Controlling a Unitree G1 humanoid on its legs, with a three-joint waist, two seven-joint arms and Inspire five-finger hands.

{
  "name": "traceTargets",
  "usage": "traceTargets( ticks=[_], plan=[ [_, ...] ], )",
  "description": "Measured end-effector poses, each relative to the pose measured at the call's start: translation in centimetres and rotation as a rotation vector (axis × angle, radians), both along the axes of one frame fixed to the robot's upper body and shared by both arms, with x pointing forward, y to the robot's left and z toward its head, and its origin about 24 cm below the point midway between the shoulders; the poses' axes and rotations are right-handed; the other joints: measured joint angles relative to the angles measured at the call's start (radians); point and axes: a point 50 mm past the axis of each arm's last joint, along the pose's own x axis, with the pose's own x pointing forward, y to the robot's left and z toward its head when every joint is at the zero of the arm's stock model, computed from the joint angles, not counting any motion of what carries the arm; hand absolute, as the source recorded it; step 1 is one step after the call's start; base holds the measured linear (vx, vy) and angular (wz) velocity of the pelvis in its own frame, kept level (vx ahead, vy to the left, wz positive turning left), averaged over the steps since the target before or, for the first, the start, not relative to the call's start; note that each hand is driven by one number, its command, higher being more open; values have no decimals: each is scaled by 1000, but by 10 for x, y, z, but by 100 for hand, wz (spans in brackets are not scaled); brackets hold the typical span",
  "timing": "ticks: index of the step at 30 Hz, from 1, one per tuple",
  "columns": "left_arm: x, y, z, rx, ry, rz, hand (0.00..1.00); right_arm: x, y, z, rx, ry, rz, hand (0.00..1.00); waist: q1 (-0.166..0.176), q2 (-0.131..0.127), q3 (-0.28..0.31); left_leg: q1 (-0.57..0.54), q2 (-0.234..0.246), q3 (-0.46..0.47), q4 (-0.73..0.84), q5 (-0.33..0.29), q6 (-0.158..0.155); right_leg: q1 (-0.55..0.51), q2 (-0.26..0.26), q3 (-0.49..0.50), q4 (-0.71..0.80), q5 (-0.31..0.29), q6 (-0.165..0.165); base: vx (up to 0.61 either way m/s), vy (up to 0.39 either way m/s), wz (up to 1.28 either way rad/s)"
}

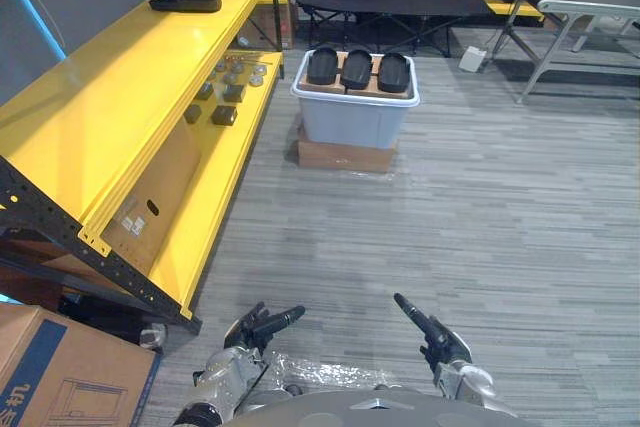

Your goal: Walk over and take three plastic housings, then place them on the shelf

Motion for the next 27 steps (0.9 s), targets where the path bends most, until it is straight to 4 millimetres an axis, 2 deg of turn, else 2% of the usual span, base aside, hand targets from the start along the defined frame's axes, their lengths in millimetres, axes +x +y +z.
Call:
traceTargets(
  ticks=[7, 9, 11, 12, 14, 15, 17, 21, 24, 26, 27],
  plan=[
    [4, 0, 3, -10, -44, -11, 100, -3, 0, -1, -7, 7, -18, 100, 5, -6, 3, 1, -8, 6, 1, 0, 10, 2, -1, 22, 2, 23, 12, 42, 39, -3],
    [7, 0, 6, -3, -68, -28, 100, 1, 1, 1, -12, -10, -30, 100, 6, -10, 6, -2, -9, 10, 4, -7, 16, -25, -12, 29, 48, 6, 16, 67, 62, -9],
    [13, -1, 10, -4, -96, -36, 100, 9, 3, 3, -10, -32, -72, 100, 4, -5, 18, -5, 6, 18, 14, -17, 24, -81, -12, 49, 159, 0, 22, 54, 74, -11],
    [18, 0, 14, 2, -121, -44, 100, 17, 7, 6, 8, -61, -102, 100, 4, -2, 50, -4, 33, 25, 62, -45, 31, -139, -18, 69, 311, 7, 31, 30, 80, -9],
    [21, 0, 17, 5, -136, -52, 100, 16, 8, 7, 12, -73, -117, 100, -4, -3, 76, 1, 53, 8, 116, -91, 57, -196, -34, 86, 456, -5, 36, 15, 74, 18],
    [23, 0, 18, 4, -146, -55, 100, 11, 8, 6, 9, -62, -124, 100, -4, -7, 80, -1, 59, -9, 140, -113, 53, -210, -26, 96, 445, -40, 26, 29, 67, 38],
    [28, 0, 22, 5, -173, -60, 100, 6, 7, 5, 2, -58, -128, 100, -4, -21, 88, -3, 52, -31, 158, -131, 51, -233, -21, 105, 378, -47, 28, 73, 65, 40],
    [28, -1, 22, -1, -175, -58, 100, -3, 5, 4, -19, -55, -130, 100, -3, -17, 98, 0, 52, -53, 227, -186, 31, -274, 7, 107, 217, -33, 41, 198, 45, 22],
    [26, -2, 24, -5, -185, -60, 100, -3, 3, 6, -28, -83, -125, 100, 0, -26, 98, 17, 50, -66, 286, -259, -1, -281, 9, 104, 160, -29, 37, 303, -73, 16],
    [24, -7, 29, -17, -225, -62, 100, 6, 3, 12, -31, -137, -118, 100, 4, -18, 70, 15, 58, -71, 317, -328, -35, -296, 10, 77, 194, -38, -16, 380, -169, 4],
    [23, -10, 30, -25, -233, -54, 100, 10, 1, 15, -37, -157, -116, 100, 4, -5, 59, 18, 73, -64, 318, -341, -59, -297, 21, 66, 215, -44, -38, 353, -162, -8]
  ],
)
